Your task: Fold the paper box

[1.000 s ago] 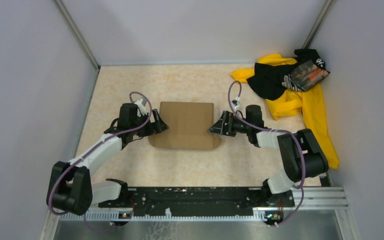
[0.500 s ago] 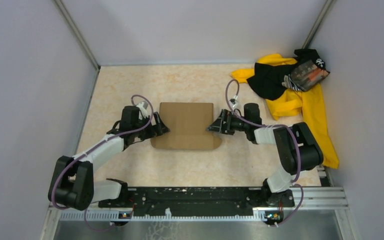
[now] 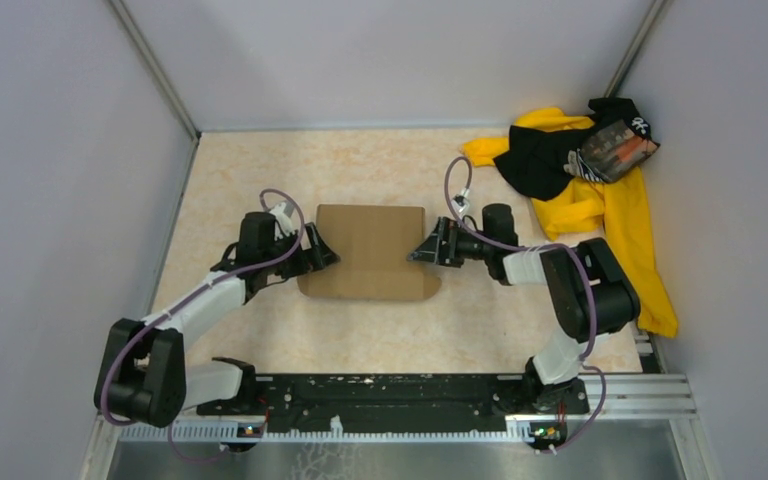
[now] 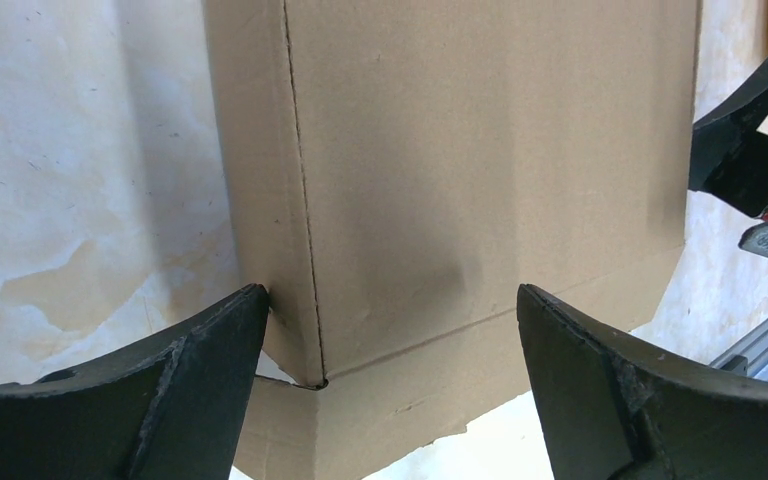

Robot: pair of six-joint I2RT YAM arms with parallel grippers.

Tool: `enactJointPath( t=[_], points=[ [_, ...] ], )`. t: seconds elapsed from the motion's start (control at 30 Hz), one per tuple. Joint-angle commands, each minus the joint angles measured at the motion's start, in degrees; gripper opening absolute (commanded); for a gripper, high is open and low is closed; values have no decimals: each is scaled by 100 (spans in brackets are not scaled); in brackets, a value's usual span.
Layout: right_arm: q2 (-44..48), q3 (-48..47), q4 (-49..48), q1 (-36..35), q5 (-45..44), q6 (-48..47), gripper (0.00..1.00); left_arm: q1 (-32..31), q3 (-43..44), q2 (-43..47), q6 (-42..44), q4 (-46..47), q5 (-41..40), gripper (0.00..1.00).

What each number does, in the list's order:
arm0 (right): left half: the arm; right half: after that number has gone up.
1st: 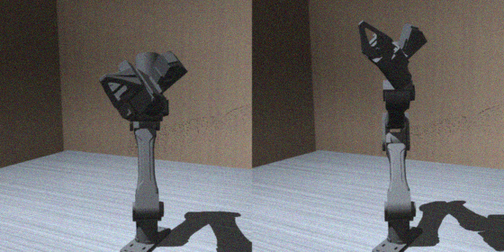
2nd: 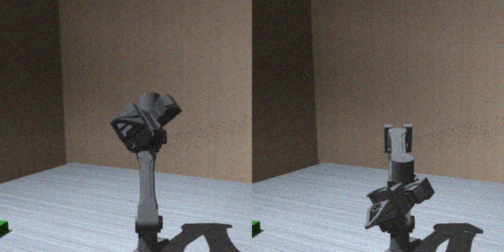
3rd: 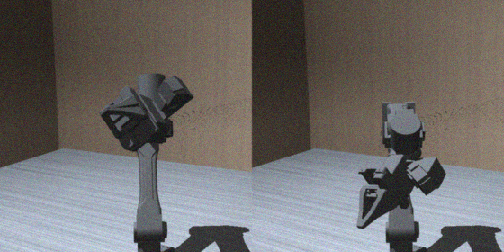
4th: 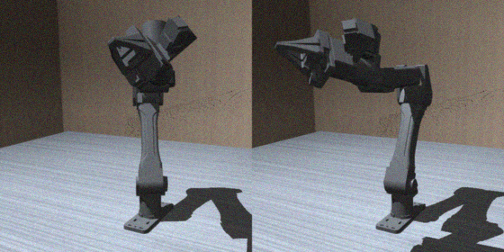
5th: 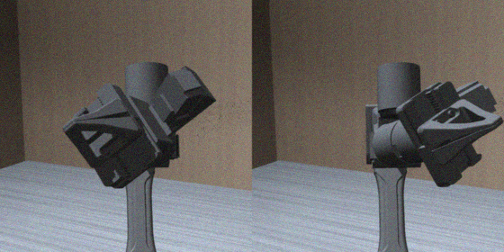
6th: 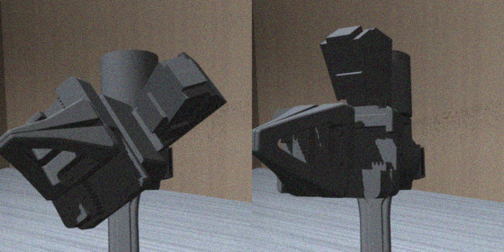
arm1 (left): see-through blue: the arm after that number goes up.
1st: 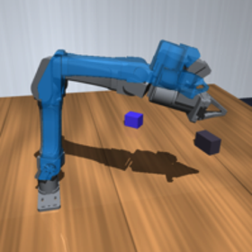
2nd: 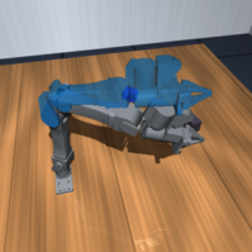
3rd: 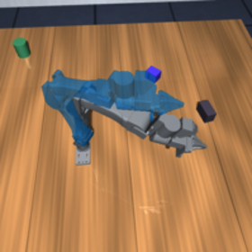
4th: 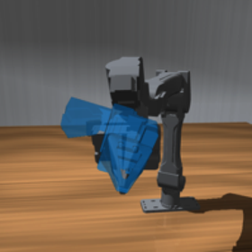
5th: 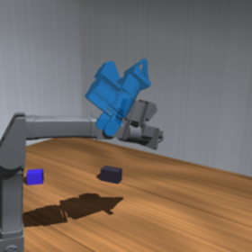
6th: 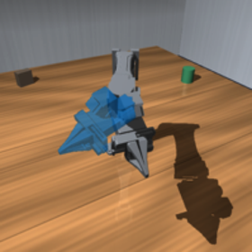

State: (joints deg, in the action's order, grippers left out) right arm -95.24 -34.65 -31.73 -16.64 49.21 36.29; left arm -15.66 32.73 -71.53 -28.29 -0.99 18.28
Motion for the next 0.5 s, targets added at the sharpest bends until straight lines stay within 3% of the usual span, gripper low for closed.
enactJointPath(
  t=[0.0,0.2,0.47],
  points=[
    [129,-161,-430,-122,233,108,99,-32,101,284,-116,126,319,99],
    [615,-200,-196,-122,314,254,99,-51,282,682,-201,-372,487,99],
    [1548,-453,979,-121,326,86,99,-64,573,1056,-302,-909,768,99]
  ],
)
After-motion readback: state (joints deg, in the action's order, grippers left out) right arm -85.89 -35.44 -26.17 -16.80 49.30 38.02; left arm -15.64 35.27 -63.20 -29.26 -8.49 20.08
